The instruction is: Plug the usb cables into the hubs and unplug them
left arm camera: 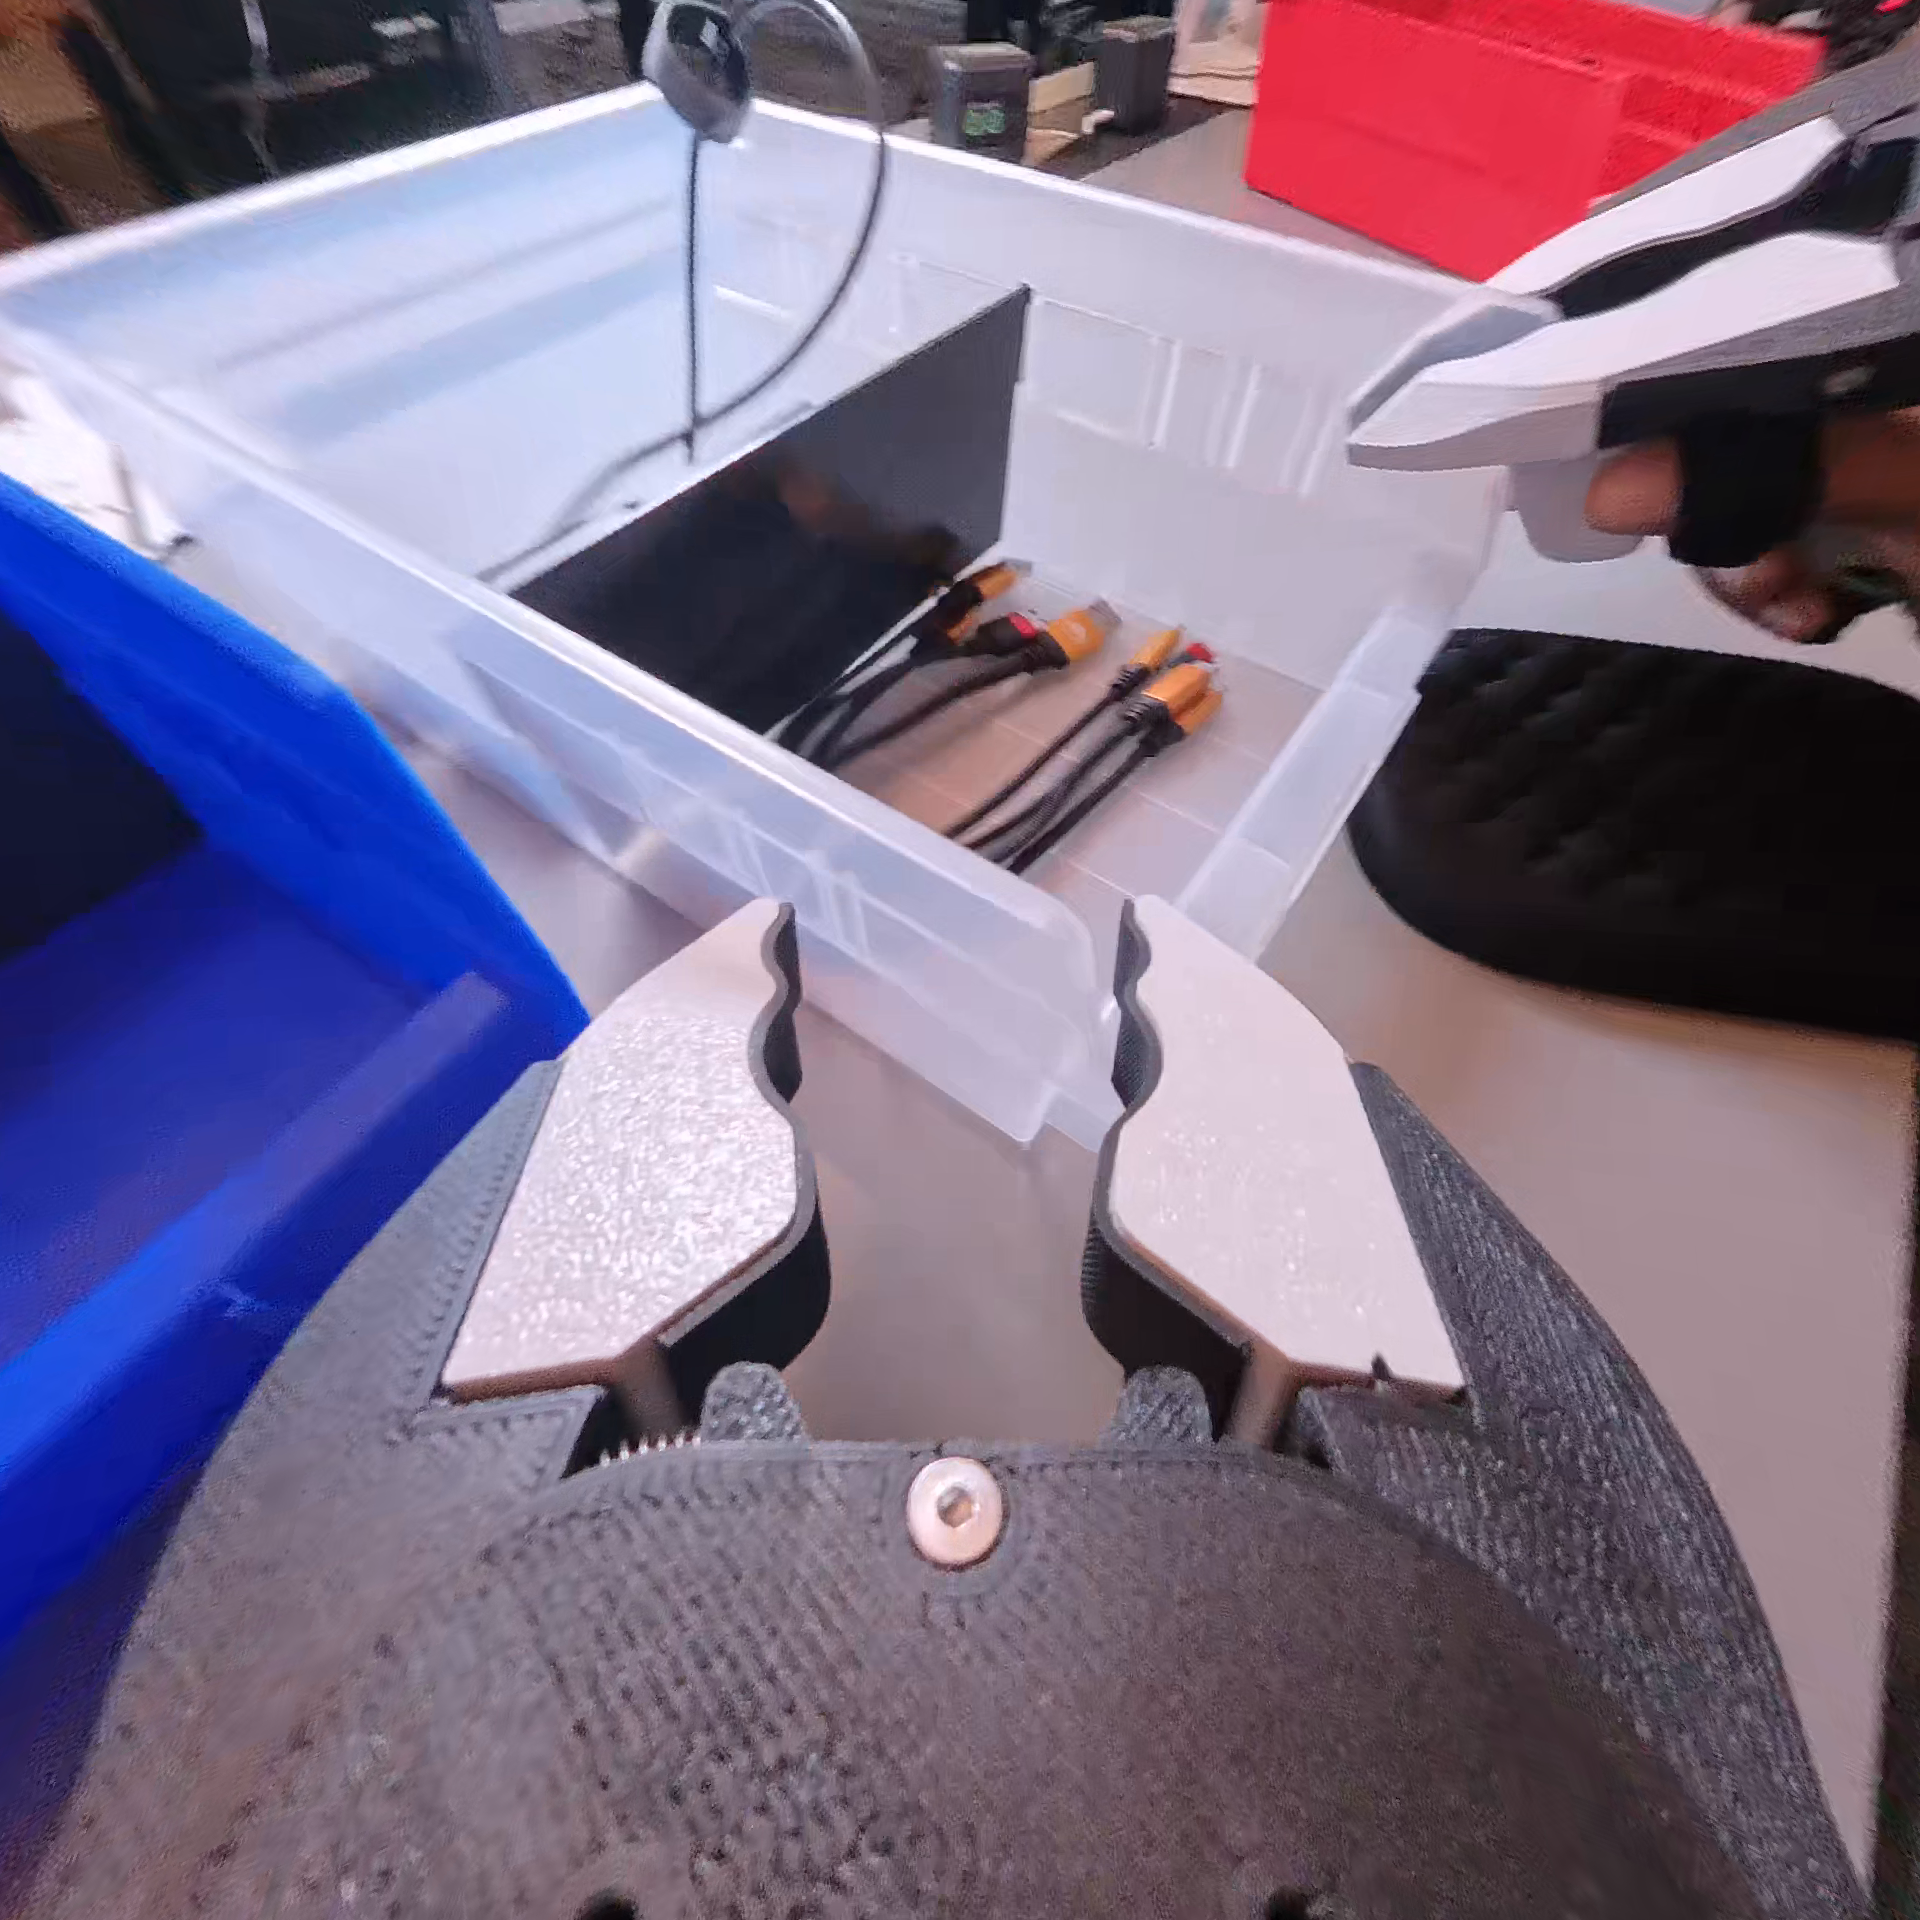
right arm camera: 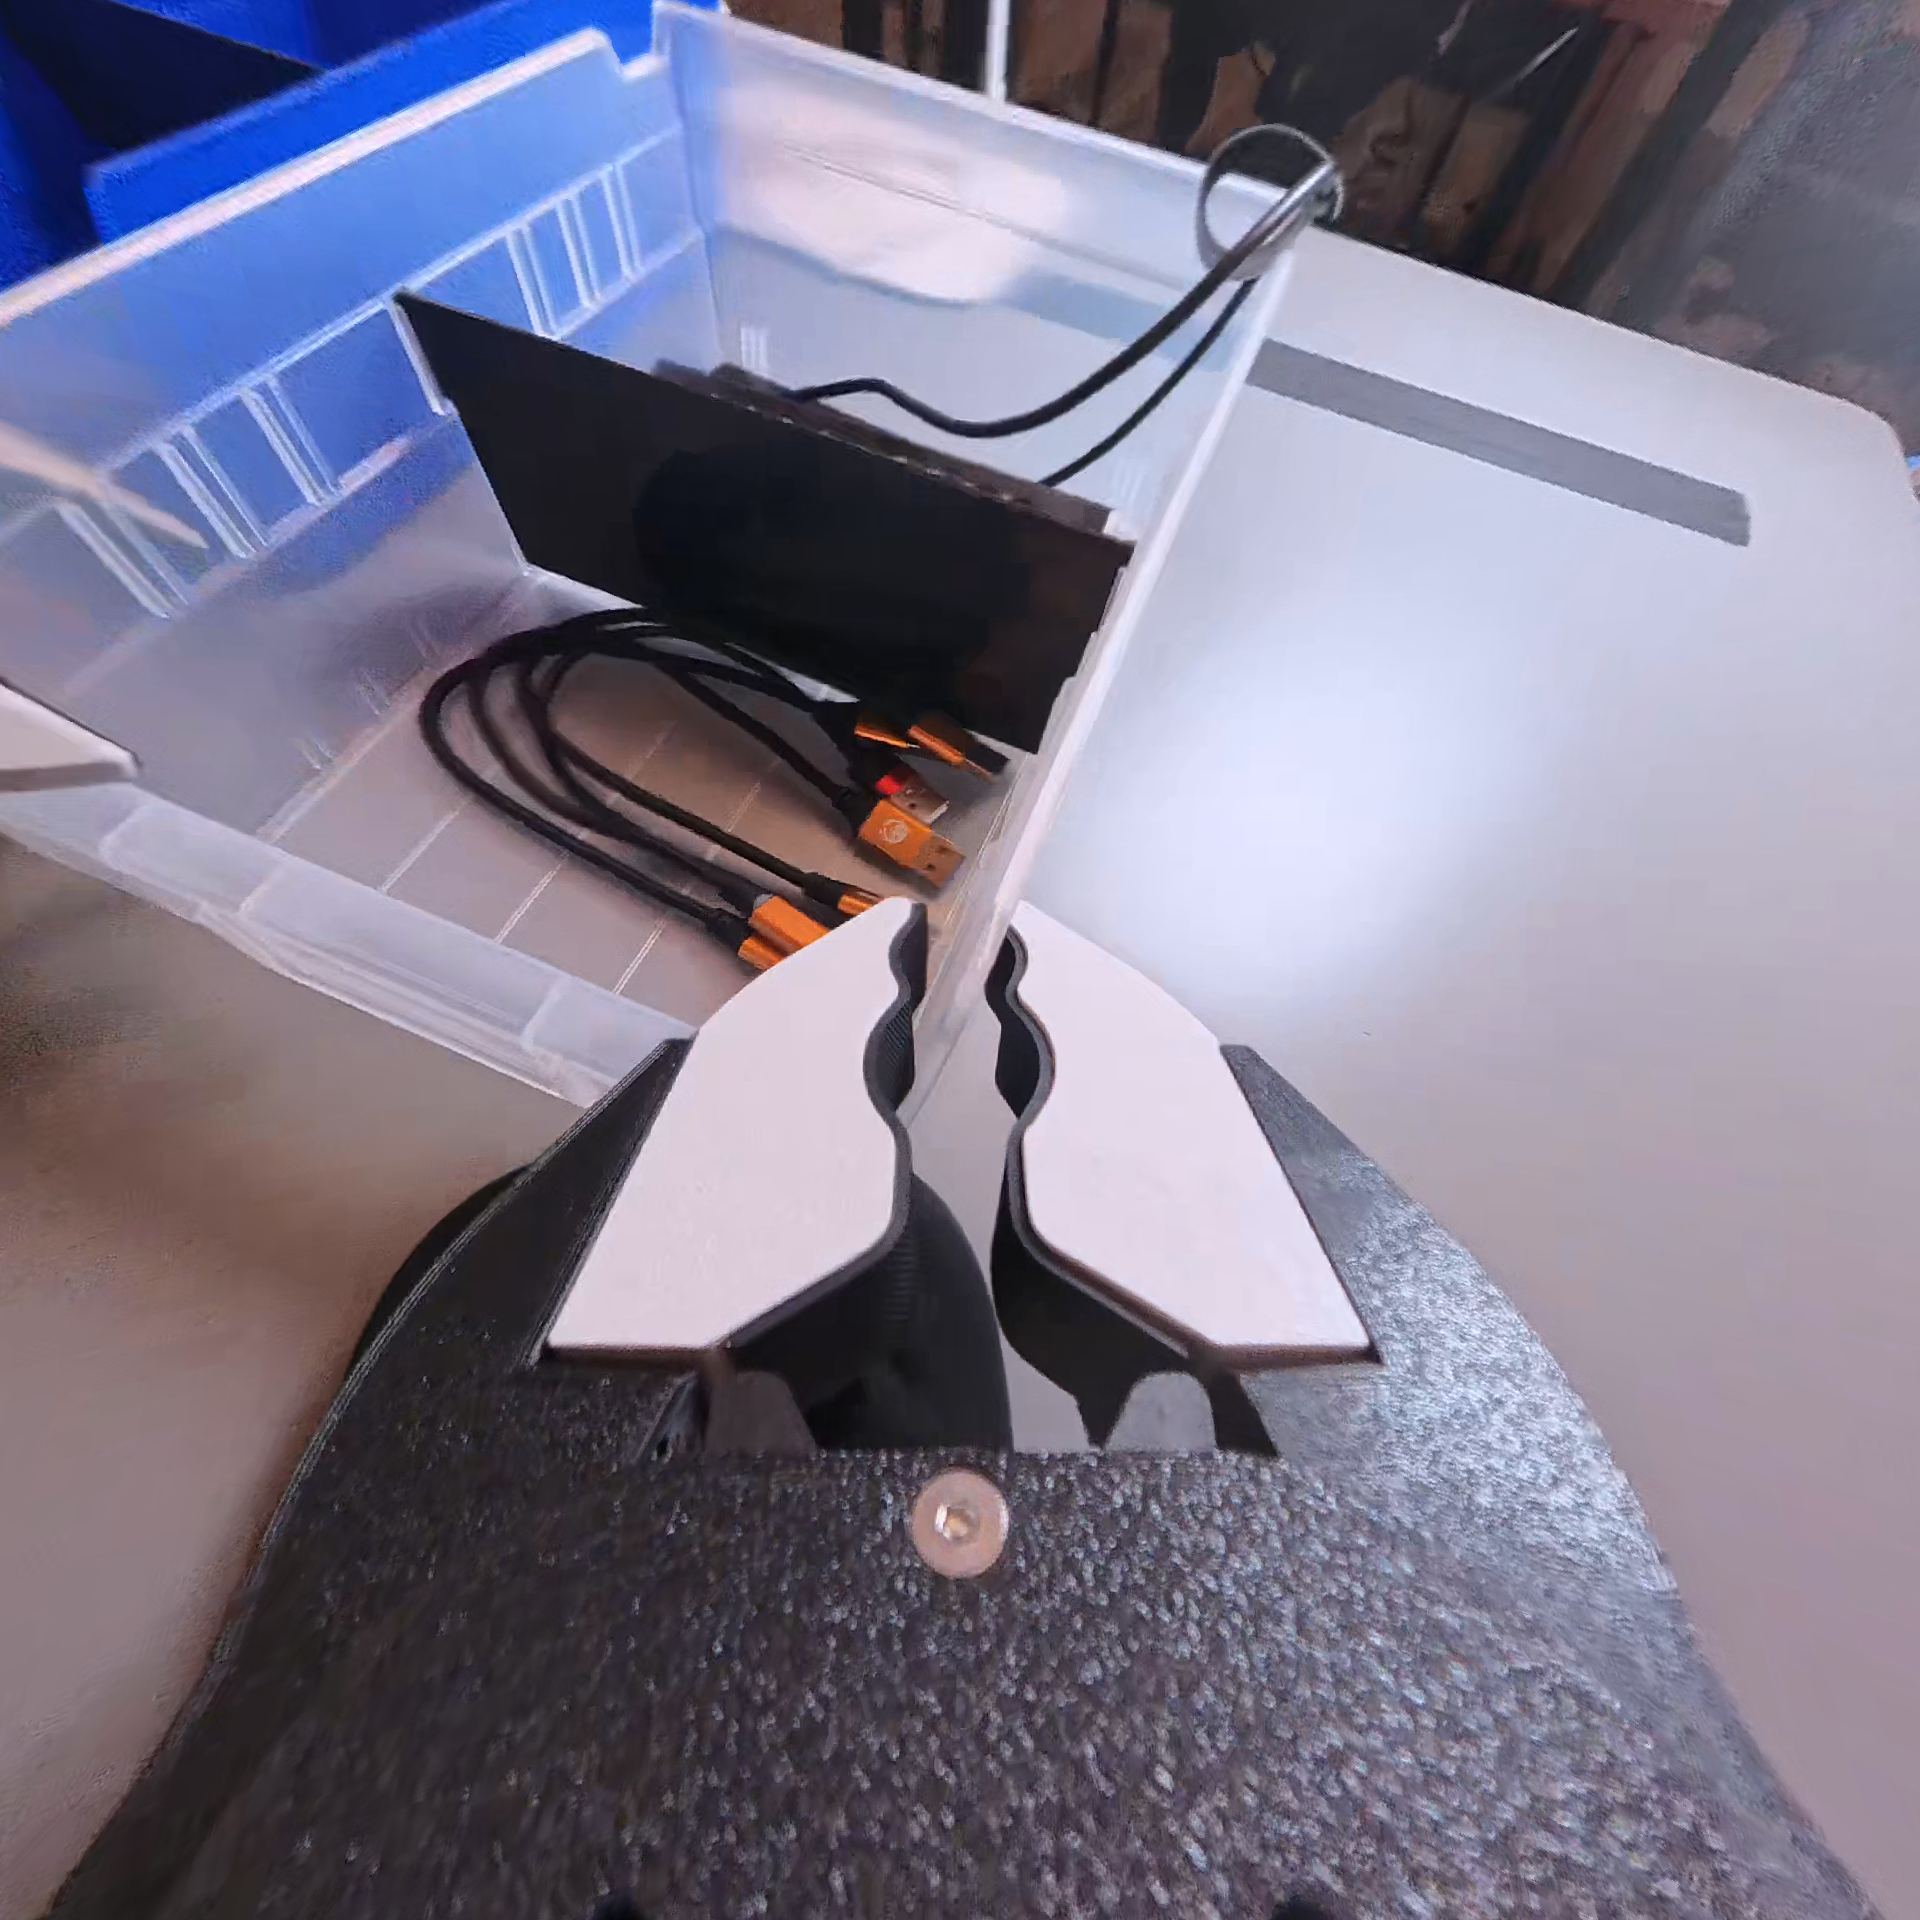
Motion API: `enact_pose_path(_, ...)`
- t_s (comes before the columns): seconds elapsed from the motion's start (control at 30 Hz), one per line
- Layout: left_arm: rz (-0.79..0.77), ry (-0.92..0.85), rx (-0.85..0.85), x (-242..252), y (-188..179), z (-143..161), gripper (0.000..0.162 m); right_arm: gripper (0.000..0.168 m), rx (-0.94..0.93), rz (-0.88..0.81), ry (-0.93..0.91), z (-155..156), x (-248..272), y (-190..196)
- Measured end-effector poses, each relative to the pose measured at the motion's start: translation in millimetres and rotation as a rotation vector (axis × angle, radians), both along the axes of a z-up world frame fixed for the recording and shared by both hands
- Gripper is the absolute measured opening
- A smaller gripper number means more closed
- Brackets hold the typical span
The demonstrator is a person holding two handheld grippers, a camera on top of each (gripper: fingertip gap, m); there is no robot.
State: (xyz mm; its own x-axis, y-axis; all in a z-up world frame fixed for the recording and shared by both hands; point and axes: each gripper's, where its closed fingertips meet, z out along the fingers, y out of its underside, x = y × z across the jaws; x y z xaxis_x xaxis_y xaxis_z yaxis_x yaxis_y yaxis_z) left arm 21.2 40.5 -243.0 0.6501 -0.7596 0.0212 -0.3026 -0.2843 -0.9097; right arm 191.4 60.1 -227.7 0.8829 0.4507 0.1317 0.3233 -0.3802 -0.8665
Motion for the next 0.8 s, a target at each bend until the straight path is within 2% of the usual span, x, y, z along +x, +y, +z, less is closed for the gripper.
enact_pose_path(0.1, 0.082, 0.070, 0.105, -11, 15, 2, 0.040, 0.014, 0.040, 0.029, 0.024, 5, -8, 0)
enact_pose_path(0.17, 0.102, 0.064, 0.115, -13, 21, 9, 0.035, 0.014, 0.077, 0.019, 0.001, 8, -9, 3)
enact_pose_path(0.27, 0.131, 0.089, 0.250, -19, 30, 39, 0.021, 0.011, 0.153, 0.005, 0.000, 26, -10, 4)
enact_pose_path(0.37, 0.116, 0.100, 0.357, -17, 28, 71, 0.016, 0.010, 0.196, -0.017, -0.024, 46, -8, 0)
enact_pose_path(0.57, 0.111, 0.077, 0.546, -41, -18, 141, 0.016, 0.010, 0.358, 0.008, -0.005, 107, -29, -40)
enact_pose_path(0.7, 0.176, 0.127, 0.650, -93, -61, 186, 0.016, 0.011, 0.476, 0.125, 0.041, 150, -80, -69)
enact_pose_path(0.8, 0.264, 0.207, 0.681, -145, -91, 206, 0.017, 0.011, 0.504, 0.249, 0.098, 166, -134, -78)
